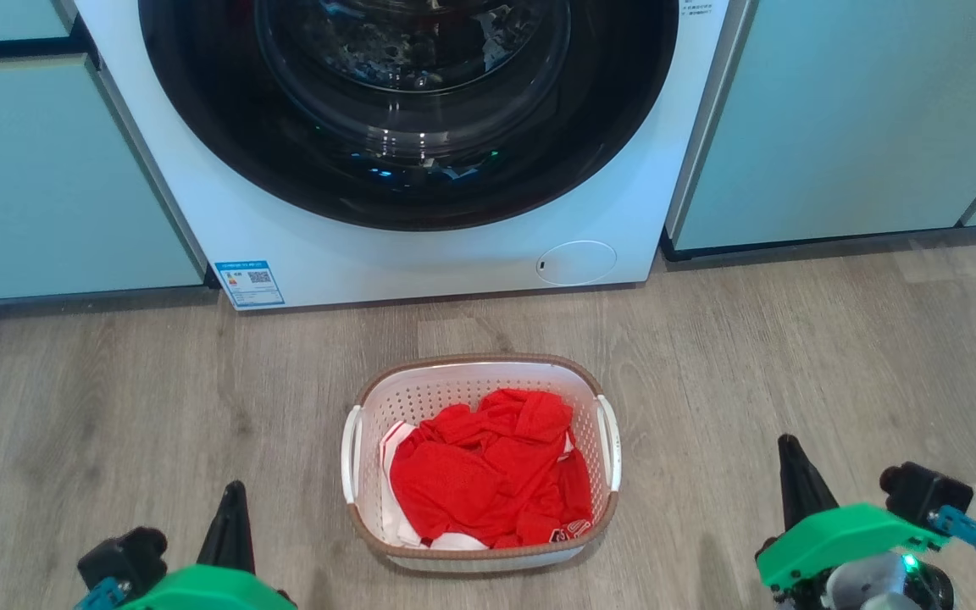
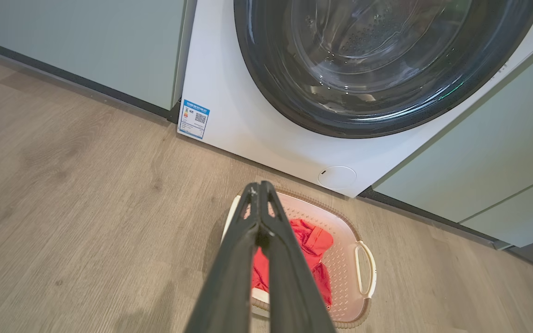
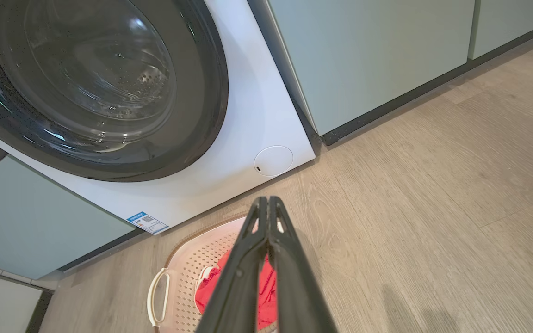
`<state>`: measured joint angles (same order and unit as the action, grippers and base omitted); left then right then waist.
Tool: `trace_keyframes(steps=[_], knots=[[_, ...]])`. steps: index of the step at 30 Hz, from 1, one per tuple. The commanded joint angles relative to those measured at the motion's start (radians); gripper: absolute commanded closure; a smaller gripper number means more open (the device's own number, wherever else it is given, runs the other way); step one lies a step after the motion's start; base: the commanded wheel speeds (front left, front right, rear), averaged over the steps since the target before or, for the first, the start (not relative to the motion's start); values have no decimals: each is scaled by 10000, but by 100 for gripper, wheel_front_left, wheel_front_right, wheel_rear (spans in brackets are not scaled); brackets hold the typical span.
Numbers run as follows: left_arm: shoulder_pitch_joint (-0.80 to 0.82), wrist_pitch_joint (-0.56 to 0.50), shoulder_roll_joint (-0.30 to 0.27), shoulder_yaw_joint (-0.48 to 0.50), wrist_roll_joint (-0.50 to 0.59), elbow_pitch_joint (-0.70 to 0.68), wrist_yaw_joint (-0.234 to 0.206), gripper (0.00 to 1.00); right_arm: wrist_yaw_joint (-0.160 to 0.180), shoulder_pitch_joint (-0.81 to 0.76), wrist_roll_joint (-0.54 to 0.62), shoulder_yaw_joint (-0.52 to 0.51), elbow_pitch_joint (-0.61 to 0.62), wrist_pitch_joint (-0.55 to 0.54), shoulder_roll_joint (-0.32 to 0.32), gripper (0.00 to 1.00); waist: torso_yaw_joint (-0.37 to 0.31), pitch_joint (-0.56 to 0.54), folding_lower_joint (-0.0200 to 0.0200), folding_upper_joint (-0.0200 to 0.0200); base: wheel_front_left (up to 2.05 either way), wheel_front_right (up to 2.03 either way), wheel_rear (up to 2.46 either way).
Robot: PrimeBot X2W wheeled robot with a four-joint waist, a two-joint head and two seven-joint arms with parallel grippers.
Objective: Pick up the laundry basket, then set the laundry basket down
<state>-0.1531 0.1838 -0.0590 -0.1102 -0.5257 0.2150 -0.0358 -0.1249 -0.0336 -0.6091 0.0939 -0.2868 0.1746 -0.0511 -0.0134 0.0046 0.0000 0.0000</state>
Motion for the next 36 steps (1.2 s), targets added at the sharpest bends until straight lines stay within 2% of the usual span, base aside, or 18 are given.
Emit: trace_keyframes(steps=[1, 36], knots=[[488, -82, -134, 252, -328, -239, 65, 100, -16, 521, -324, -57, 340, -46, -158, 100, 2, 0, 0, 0, 0, 0, 0], [1281, -1034, -187, 823, -4512, -53, 678, 100, -32, 847, -4190, -640, 383, -978, -231, 100, 53, -5, 0, 0, 0, 0, 0]])
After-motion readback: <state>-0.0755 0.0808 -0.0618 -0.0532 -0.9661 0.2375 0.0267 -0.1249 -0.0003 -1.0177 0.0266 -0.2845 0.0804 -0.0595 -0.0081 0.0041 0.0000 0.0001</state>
